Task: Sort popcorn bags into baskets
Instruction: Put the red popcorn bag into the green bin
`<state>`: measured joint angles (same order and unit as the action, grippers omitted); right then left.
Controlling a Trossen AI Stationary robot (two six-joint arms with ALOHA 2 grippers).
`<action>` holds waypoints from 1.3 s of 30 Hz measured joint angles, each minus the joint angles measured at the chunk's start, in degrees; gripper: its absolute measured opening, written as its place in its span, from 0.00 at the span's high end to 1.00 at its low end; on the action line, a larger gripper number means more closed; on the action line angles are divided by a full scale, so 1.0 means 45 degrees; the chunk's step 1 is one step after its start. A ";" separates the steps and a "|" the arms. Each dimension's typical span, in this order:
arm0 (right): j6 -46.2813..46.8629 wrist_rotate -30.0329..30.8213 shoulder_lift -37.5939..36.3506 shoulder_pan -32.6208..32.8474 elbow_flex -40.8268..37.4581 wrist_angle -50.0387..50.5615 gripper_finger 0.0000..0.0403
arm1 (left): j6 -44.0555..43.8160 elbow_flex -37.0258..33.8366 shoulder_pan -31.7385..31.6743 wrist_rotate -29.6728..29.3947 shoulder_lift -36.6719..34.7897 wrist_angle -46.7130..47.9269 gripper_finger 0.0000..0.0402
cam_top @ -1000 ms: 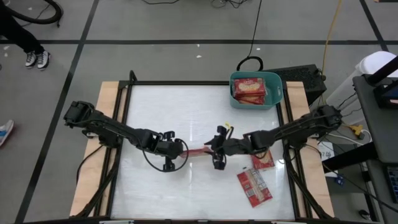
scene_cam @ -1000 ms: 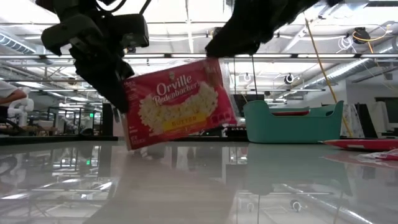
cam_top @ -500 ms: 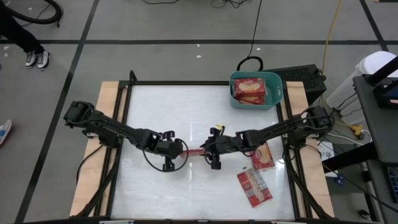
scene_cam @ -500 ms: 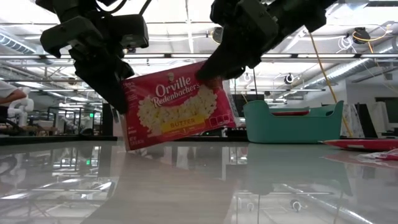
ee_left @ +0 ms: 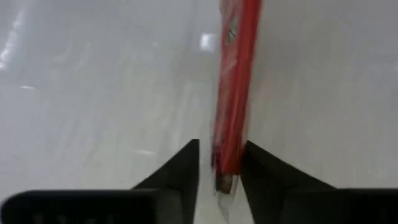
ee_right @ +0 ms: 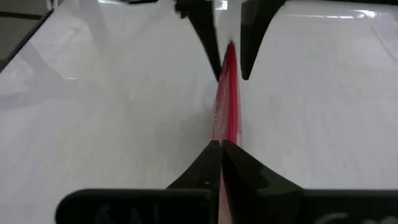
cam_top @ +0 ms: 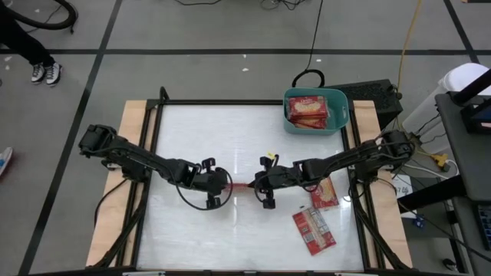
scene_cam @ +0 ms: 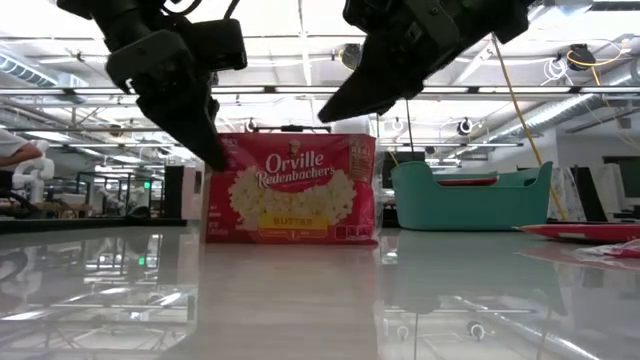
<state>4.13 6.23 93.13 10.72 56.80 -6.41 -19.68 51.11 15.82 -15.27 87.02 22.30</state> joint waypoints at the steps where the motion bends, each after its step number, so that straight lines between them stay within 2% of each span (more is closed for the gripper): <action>1: 0.0084 0.0102 -0.0130 -0.0016 -0.0006 0.0217 0.98 | -0.0128 0.0000 0.0010 -0.0250 0.0000 -0.0015 0.68; 4: 0.0232 0.0309 -0.0600 -0.0035 -0.0006 0.1021 0.99 | -0.0324 0.0000 0.0014 -0.0390 0.0000 -0.0029 0.61; 7: 0.0256 0.0285 -0.0774 -0.0035 -0.0006 0.1145 0.99 | 0.0017 0.0000 0.0161 -0.0274 0.0000 -0.0052 0.60; 9: 0.0287 0.0252 -0.0784 -0.0030 -0.0010 0.1098 0.97 | 0.0456 0.0000 0.0401 -0.0328 0.0000 -0.0070 0.67; 13: 0.0553 0.0247 -0.0794 -0.0025 -0.0010 0.1108 0.93 | 0.0565 0.0000 0.0611 -0.0299 0.0000 -0.0218 0.93; 15: 0.0553 0.0255 -0.0794 -0.0030 -0.0010 0.1107 0.90 | 0.0585 0.0000 0.0673 -0.0348 0.0000 -0.0359 0.96; 19: 0.0671 0.0014 -0.0794 0.0089 -0.0010 0.1238 0.81 | 0.0443 0.0000 0.0683 -0.0288 0.0000 -0.0550 0.95; 22: 0.0625 0.0850 -0.0682 0.0331 -0.0010 0.1544 0.70 | 0.0669 0.0000 0.0675 -0.0296 0.0000 -0.0688 0.98; 26: 0.0745 0.0945 -0.0506 0.0404 -0.0012 0.1856 0.56 | 0.0675 0.0000 0.0576 -0.0294 0.0000 -0.0789 0.97; 29: 0.0839 0.1258 -0.0363 0.0393 -0.0232 0.1742 0.51 | 0.0675 0.0000 0.0563 -0.0296 0.0000 -0.0800 0.97; 31: 0.0839 0.1261 -0.0228 0.0393 -0.0333 0.1576 0.51 | 0.0675 0.0000 0.0563 -0.0297 0.0000 -0.0888 0.98; 34: 0.0936 0.1236 -0.0141 0.0393 -0.0524 0.1599 0.58 | 0.0670 0.0000 0.0563 -0.0300 0.0000 -0.1027 0.99; 39: 0.0781 0.1227 -0.0111 0.0393 -0.0593 0.1304 0.84 | 0.0652 0.0000 0.0501 -0.0305 0.0000 -0.1427 0.92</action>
<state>7.64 11.75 92.63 12.49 54.13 -0.54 -16.75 51.11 18.07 -16.64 87.02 15.88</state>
